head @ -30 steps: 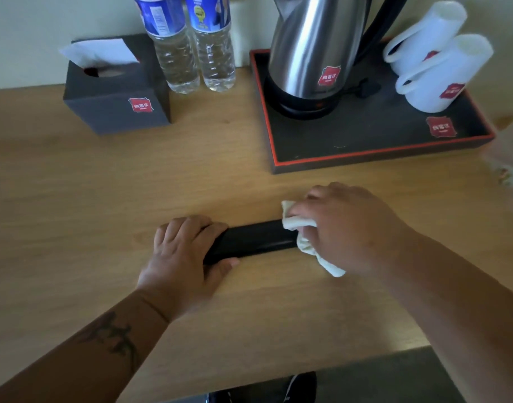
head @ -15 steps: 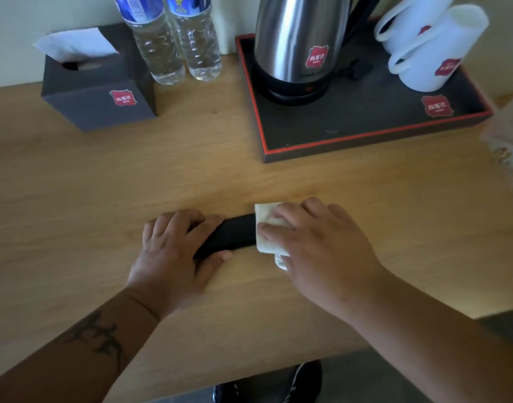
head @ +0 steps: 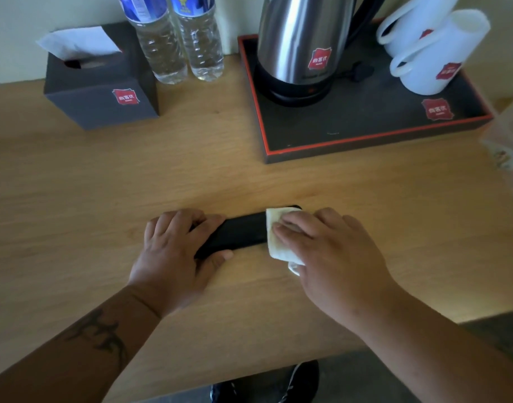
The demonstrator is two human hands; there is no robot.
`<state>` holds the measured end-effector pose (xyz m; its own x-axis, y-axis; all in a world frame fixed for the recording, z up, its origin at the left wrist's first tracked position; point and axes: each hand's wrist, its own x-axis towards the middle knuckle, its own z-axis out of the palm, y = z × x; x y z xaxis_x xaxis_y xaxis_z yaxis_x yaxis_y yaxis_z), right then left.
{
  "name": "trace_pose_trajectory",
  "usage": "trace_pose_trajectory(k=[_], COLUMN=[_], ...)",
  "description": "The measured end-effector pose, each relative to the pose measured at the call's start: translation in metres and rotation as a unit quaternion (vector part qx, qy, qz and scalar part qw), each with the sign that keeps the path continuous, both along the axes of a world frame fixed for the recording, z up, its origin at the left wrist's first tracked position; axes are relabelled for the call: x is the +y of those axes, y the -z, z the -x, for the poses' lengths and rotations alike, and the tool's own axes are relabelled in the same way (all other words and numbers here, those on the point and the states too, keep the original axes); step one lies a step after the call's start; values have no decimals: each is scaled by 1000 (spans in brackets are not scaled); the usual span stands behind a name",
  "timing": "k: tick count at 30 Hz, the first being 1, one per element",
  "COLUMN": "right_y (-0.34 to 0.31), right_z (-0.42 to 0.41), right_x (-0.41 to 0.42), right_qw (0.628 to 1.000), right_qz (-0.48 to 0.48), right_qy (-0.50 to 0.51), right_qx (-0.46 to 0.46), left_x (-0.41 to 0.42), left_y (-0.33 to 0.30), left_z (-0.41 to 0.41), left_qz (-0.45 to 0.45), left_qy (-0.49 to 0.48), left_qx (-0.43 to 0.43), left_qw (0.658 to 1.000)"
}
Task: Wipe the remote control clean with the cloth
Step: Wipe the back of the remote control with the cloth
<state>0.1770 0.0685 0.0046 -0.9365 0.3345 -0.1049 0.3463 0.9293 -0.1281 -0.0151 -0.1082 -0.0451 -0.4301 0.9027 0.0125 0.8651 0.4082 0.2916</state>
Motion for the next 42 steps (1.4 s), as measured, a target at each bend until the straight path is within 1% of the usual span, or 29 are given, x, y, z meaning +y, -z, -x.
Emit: trace_pose_trajectory(k=[3,5,6,8,9,10,11,12,14,16,17,20,23,25,27,30,32,34,36,38,39,42], right_y=[1,4,6,9,9,6,1,-4,-13,-11,-6,6,8,6,4,0,-2,2,4,6,8,8], right_z=[-10,-15,-18,-26,-28,-28,-27,-23,-6,14,23,29,11,3,2,8,18,25,23,13,6,-5], right_x=[0,-1,0,5,6,7,5,0,-18,-35,-43,-46,-24,-5,5,-7,-26,-48,-51,-36,-25,1], right_qw=[997,987,976,936,918,914,925,942,970,985,988,991,993,993,990,984,984,987,991,993,992,976], right_qz=[22,64,104,194,219,206,159,100,28,13,10,-8,-33,-54,-49,-16,5,26,24,0,-11,11], right_qy=[78,134,176,259,289,299,289,258,149,48,18,-16,-2,51,96,130,122,80,42,32,50,175], right_qx=[18,57,81,136,162,179,186,189,191,166,151,136,112,94,95,121,133,135,129,117,113,128], left_x=[0,-1,0,3,3,5,6,9,13,17,18,20,22,23,24,25,26,26,25,24,24,23], left_y=[1,3,3,4,4,4,3,2,-2,-5,-6,-9,-10,-12,-14,-15,-16,-14,-13,-13,-13,-14], left_z=[1,1,2,5,7,7,7,7,7,9,10,12,10,7,4,4,5,6,5,4,2,0], left_qz=[-8,-19,-25,-31,-35,-40,-45,-48,-48,-53,-55,-54,-23,-11,-17,-22,-30,-41,-46,-40,-32,-22], left_qy=[2,13,26,56,64,67,70,74,84,96,97,108,112,88,72,74,88,108,110,101,92,74], left_qx=[2,0,-1,3,4,6,7,9,7,-3,-12,-20,-7,-19,-25,-24,-17,-23,-25,-13,-14,-19], left_qw=[1000,1000,999,998,997,997,997,996,995,994,994,992,993,996,997,997,996,993,993,994,995,997])
